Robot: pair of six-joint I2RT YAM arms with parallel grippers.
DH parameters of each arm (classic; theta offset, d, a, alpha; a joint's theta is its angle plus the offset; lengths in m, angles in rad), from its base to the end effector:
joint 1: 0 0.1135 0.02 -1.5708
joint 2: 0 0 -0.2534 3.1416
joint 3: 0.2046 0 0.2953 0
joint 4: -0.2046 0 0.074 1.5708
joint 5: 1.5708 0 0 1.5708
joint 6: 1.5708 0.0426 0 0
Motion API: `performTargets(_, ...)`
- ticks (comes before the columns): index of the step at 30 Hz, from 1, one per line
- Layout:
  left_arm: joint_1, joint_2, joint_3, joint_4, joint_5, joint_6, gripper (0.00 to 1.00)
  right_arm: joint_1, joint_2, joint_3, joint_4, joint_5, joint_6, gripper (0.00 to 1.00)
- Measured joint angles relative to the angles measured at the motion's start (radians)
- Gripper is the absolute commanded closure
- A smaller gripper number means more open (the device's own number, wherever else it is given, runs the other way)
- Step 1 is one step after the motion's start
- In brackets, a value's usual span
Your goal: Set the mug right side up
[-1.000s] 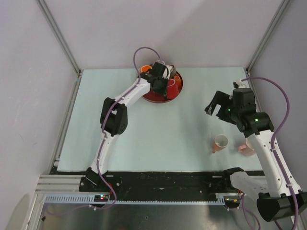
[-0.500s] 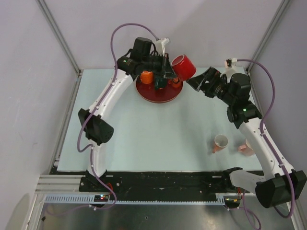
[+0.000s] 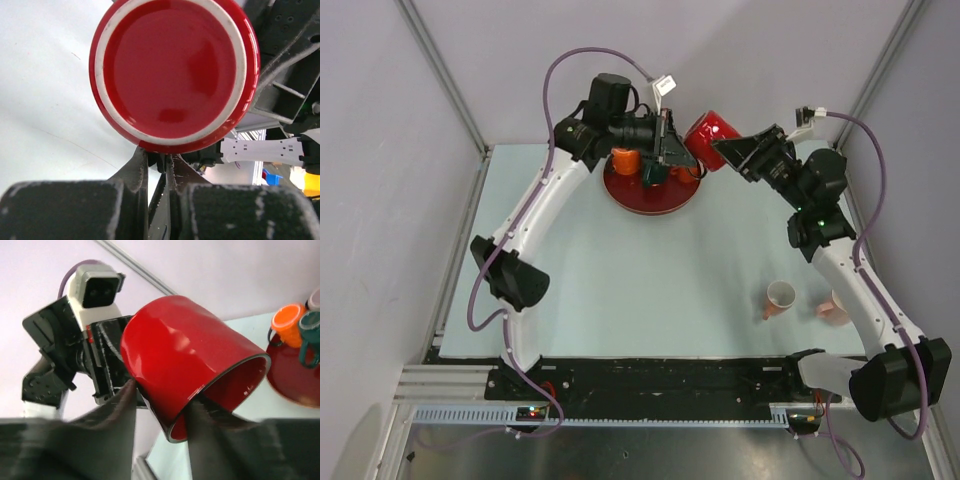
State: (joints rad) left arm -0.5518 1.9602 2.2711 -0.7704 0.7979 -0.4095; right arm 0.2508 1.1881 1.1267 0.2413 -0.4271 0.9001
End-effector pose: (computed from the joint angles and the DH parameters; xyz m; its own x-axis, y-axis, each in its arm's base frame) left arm 0.3809 -0.2703 0.4475 -0.7097 0.1105 -0.6958 0.6866 0.3294 -0.6481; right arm 0.3139 0.0986 0.4109 -0.3785 0.6391 -0.6696 -0.5216 0.4503 0.7247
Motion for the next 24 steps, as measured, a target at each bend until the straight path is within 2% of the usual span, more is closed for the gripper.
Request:
performTargets(1,0.0,0.0,0.0,0.003,-0.003,-0.003,1.0,0.0,0.009,-0.002,0.012,-0.005,0.021,0.89)
performTargets(2,0.001,0.0,-0.002,0.006,-0.016,-0.01,0.95,0.006,0.014,-0.004,0.041,-0.019,0.048,0.95)
performTargets(3,0.003,0.0,-0.011,0.013,-0.022,-0.011,0.8,0.012,0.015,-0.003,0.064,-0.03,0.051,0.97)
performTargets(4,0.005,0.0,-0.027,0.013,-0.005,-0.024,0.53,0.028,0.01,-0.003,0.076,-0.039,0.037,0.99)
performTargets(5,0.006,-0.001,-0.04,0.01,0.008,-0.029,0.33,0.038,0.002,-0.003,0.063,-0.038,0.025,0.99)
performTargets(6,0.005,-0.005,-0.055,0.017,0.011,-0.006,0.17,0.039,-0.002,-0.002,0.046,-0.032,0.018,1.0)
performTargets(7,0.005,-0.012,-0.08,0.021,0.009,0.013,0.09,0.038,-0.006,0.0,0.011,-0.013,0.002,1.0)
performTargets(9,0.011,-0.034,-0.134,0.021,-0.014,0.063,0.02,0.036,-0.011,0.005,-0.126,0.058,-0.056,1.0)
performTargets(11,0.031,-0.068,-0.205,0.013,-0.064,0.114,0.01,0.042,-0.011,0.01,-0.217,0.108,-0.093,1.0)
performTargets(14,0.091,-0.127,-0.314,-0.001,-0.206,0.211,0.0,0.105,-0.002,0.052,-0.484,0.248,-0.198,1.0)
performTargets(18,0.187,-0.212,-0.439,-0.012,-0.482,0.348,0.0,0.301,0.083,0.174,-0.8,0.382,-0.307,1.0)
performTargets(24,0.256,-0.281,-0.527,-0.02,-0.705,0.446,0.0,0.586,0.352,0.372,-1.141,0.474,-0.362,1.0)
